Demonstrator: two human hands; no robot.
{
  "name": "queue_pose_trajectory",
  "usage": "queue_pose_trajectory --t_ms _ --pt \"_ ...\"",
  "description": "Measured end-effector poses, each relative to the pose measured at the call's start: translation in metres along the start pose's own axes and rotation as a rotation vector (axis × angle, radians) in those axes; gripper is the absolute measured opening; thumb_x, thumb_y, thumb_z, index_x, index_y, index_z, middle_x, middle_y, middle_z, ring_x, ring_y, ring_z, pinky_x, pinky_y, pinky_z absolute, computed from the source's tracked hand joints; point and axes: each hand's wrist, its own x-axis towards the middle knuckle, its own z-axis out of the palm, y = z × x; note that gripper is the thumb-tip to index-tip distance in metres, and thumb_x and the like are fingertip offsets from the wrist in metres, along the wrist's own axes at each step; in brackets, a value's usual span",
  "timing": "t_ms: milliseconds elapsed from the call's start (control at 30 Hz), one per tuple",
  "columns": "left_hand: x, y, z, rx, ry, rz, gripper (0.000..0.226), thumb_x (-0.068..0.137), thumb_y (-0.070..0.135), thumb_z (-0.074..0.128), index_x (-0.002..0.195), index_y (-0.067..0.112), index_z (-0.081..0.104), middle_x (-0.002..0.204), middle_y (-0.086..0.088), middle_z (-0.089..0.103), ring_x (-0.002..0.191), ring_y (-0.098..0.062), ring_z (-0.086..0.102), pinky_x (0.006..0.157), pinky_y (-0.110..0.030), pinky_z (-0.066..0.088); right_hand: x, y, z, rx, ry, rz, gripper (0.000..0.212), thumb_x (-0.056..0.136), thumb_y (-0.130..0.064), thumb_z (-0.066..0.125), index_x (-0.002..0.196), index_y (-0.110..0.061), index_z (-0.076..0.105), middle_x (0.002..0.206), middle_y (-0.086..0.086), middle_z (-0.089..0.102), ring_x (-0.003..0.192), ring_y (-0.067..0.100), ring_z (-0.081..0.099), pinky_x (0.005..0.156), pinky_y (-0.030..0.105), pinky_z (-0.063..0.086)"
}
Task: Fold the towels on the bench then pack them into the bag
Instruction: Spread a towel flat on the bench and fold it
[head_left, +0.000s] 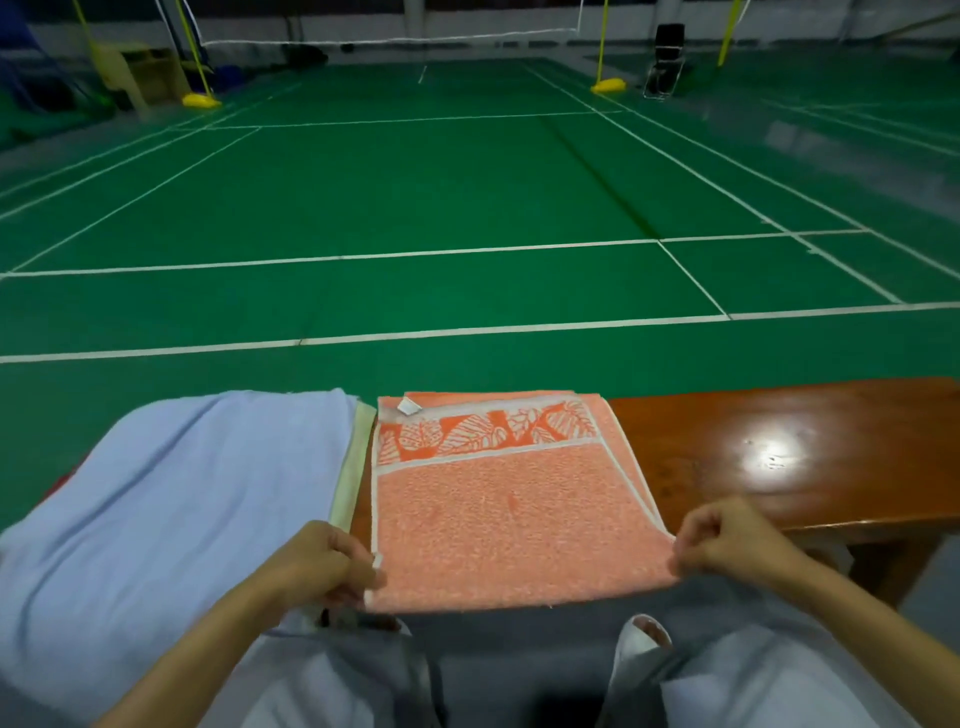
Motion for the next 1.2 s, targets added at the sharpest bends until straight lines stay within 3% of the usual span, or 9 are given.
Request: queue_pose_trajectory --t_ms 167,300,433,600,767,900,1000,1100,1200 --pt "0.012 -0.009 0.009 0.052 -0.055 -0.072 0.027 0.084 0.018 0.085 0.066 0.007 0.068 0.069 -0.011 0.072 0.064 -0.028 0.072 0.052 -0.026 0.050 0.010 0.003 0.004 -0.217 -0.102 0.107 0.025 0.073 -0.029 0.092 0.064 -0.010 0.078 0.064 0.002 0.074 0.060 0.016 0.069 0.065 0.035 0.058" --pt "0.037 -0.001 0.017 0.210 0.239 -0.027 0.030 0.093 0.035 0.074 0.081 0.007 0.073 0.064 -0.004 0.075 0.056 -0.018 0.073 0.058 -0.030 0.059 0.049 -0.011 0.002 -0.289 0.161 0.074 0.030 0.079 -0.032 0.086 0.065 -0.010 0.073 0.055 -0.003 0.070 0.052 0.009 0.066 0.059 0.031 0.057" --pt "0.073 0.012 0.018 0.375 0.541 0.087 0.028 0.093 0.042 0.072 0.080 0.018 0.072 0.068 0.005 0.070 0.059 -0.016 0.069 0.063 -0.031 0.058 0.097 -0.032 0.020 -0.118 0.364 -0.011 0.018 0.084 -0.021 0.081 0.070 -0.015 0.070 0.064 -0.001 0.071 0.061 0.017 0.070 0.062 0.035 0.060" --pt "0.123 0.032 0.013 0.117 0.655 0.135 0.021 0.090 0.034 0.078 0.092 0.013 0.076 0.087 -0.003 0.073 0.078 -0.021 0.065 0.075 -0.036 0.056 0.142 -0.038 0.039 -0.080 0.419 0.079 0.025 0.078 -0.038 0.084 0.072 -0.017 0.071 0.076 -0.004 0.072 0.077 0.018 0.068 0.072 0.040 0.060" --pt "0.137 0.045 0.007 -0.115 0.709 0.193 0.013 0.089 0.030 0.080 0.089 0.017 0.078 0.083 0.004 0.073 0.088 -0.024 0.070 0.082 -0.039 0.057 0.160 -0.036 0.033 0.267 0.403 0.060 0.018 0.083 -0.013 0.082 0.068 -0.011 0.072 0.074 0.004 0.070 0.075 0.025 0.066 0.063 0.031 0.049" --pt "0.130 0.064 0.006 -0.380 0.602 0.415 0.007 0.091 0.023 0.078 0.091 0.016 0.078 0.087 -0.002 0.077 0.084 -0.020 0.074 0.077 -0.037 0.061 0.164 -0.026 0.010 0.445 0.582 -0.079 0.020 0.086 -0.006 0.077 0.071 -0.013 0.067 0.071 0.006 0.066 0.070 0.019 0.057 0.069 0.033 0.046" --pt "0.138 0.070 0.013 -0.529 0.465 0.394 0.014 0.094 0.020 0.075 0.105 0.013 0.074 0.096 -0.007 0.078 0.084 -0.022 0.077 0.076 -0.041 0.064 0.163 -0.017 0.007 0.489 0.645 -0.069 0.012 0.091 -0.012 0.072 0.085 -0.014 0.061 0.079 0.007 0.066 0.079 0.028 0.064 0.070 0.031 0.048" --pt "0.140 0.062 0.036 -0.246 0.503 0.420 0.034 0.098 0.028 0.070 0.129 0.015 0.064 0.113 0.001 0.075 0.100 -0.018 0.072 0.094 -0.043 0.058 0.151 -0.010 0.019 0.319 0.626 0.009 0.030 0.089 -0.023 0.076 0.109 -0.013 0.055 0.097 0.006 0.069 0.087 0.026 0.065 0.066 0.029 0.046" --pt "0.132 0.052 0.070 0.274 0.603 0.647 0.049 0.105 0.041 0.049 0.151 0.024 0.043 0.151 0.002 0.050 0.141 -0.018 0.045 0.117 -0.040 0.036 0.136 -0.016 0.033 -0.023 0.718 -0.130 0.051 0.087 -0.033 0.073 0.129 -0.019 0.048 0.116 0.008 0.065 0.101 0.027 0.060 0.084 0.041 0.051"
